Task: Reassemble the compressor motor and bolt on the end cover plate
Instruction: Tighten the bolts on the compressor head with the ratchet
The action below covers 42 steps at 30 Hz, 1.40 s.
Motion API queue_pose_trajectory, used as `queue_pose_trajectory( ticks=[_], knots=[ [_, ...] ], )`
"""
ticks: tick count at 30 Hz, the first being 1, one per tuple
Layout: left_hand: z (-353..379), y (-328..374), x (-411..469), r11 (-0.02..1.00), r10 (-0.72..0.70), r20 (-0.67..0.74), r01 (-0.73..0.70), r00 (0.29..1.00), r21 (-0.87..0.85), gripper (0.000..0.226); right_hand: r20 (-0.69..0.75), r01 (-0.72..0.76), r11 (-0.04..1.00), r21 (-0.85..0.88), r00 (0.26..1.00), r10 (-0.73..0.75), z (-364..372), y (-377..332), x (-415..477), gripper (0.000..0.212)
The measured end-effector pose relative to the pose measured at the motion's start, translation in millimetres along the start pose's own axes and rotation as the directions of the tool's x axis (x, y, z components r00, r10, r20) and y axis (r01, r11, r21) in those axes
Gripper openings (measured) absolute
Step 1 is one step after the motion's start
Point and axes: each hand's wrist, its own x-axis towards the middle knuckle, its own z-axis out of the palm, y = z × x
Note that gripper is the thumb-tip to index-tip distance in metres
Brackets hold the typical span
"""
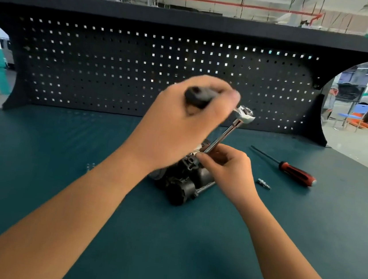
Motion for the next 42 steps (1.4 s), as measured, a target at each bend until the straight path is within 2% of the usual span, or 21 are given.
queue_pose_trajectory(
  ticks=[2,3,6,7,11,12,16,18,24,28,30,32,37,40,42],
  knots=[
    [-1.3,2.0,-8.3,0.997,0.051,-0.024,-0.049,0.998,0.061,0.026,0.004,0.0,1.0,-0.015,1.0,0.0,0.6,-0.5,1.9,0.01],
    [-2.0,0.9,-9.6,0.999,0.031,-0.061,-0.03,0.998,0.022,0.027,0.005,0.002,1.0,-0.014,1.0,-0.002,0.5,-1.0,1.8,0.009],
    [-3.8,-10.9,-6.3,0.986,-0.048,-0.207,0.013,0.977,-0.167,0.032,-0.006,0.044,0.999,-0.007,0.999,-0.044,3.1,-2.0,0.2,0.03],
    [-3.2,-14.5,-4.5,0.979,-0.053,-0.24,0.003,0.969,-0.205,0.033,-0.003,0.044,0.999,-0.003,0.999,-0.044,4.1,-2.2,-0.8,0.031],
    [-0.1,-21.9,4.4,0.933,-0.098,-0.277,-0.008,0.956,-0.359,0.037,0.076,0.015,0.999,0.032,0.997,-0.017,2.3,-1.3,-3.2,0.007],
    [-1.3,-23.4,8.1,0.92,-0.124,-0.273,0.008,0.954,-0.392,0.039,0.108,0.003,0.999,0.044,0.994,-0.008,0.0,0.0,-3.9,0.009],
    [-12.3,-31.8,26.0,0.87,-0.187,-0.195,0.07,0.963,-0.488,0.044,0.188,-0.008,0.998,0.065,0.982,-0.005,-5.7,1.1,-6.6,0.022],
    [-15.9,-35.4,35.9,0.849,-0.215,-0.152,0.107,0.965,-0.518,0.045,0.15,0.007,0.998,0.06,0.989,-0.016,-3.4,2.7,-9.6,0.024],
    [-5.9,-43.0,72.0,0.783,-0.29,0.013,0.244,0.957,-0.572,0.044,-0.064,0.046,0.999,0.007,0.997,-0.046,11.3,8.7,-16.9,0.013],
    [-6.5,-46.4,83.8,0.718,-0.374,0.13,0.376,0.918,-0.586,0.045,-0.067,0.056,0.998,-0.004,0.996,-0.056,12.2,10.1,-15.4,0.013],
    [-13.0,-45.5,81.3,0.709,-0.385,0.15,0.395,0.911,-0.584,0.044,-0.04,0.054,0.999,0.001,0.998,-0.054,10.0,10.5,-12.4,0.012],
    [-17.9,-41.0,69.7,0.761,-0.33,0.143,0.352,0.933,-0.545,0.042,-0.007,0.058,0.998,-0.009,0.998,-0.058,6.8,9.7,-10.7,0.011],
    [-7.2,-14.0,22.0,0.941,-0.09,0.088,0.113,0.992,-0.319,0.028,0.053,0.033,0.999,0.016,0.998,-0.034,-4.6,6.0,-9.3,0.016],
    [5.4,-4.3,-3.1,0.984,0.059,0.043,-0.051,0.997,-0.172,0.018,0.062,0.025,0.999,-0.024,0.998,-0.023,-9.4,5.2,-8.5,0.013],
    [9.0,-5.3,-12.4,0.986,0.069,-0.011,-0.069,0.998,-0.15,0.016,0.068,0.025,0.999,-0.034,0.997,-0.022,-10.0,4.6,-8.5,0.014]
  ],
)
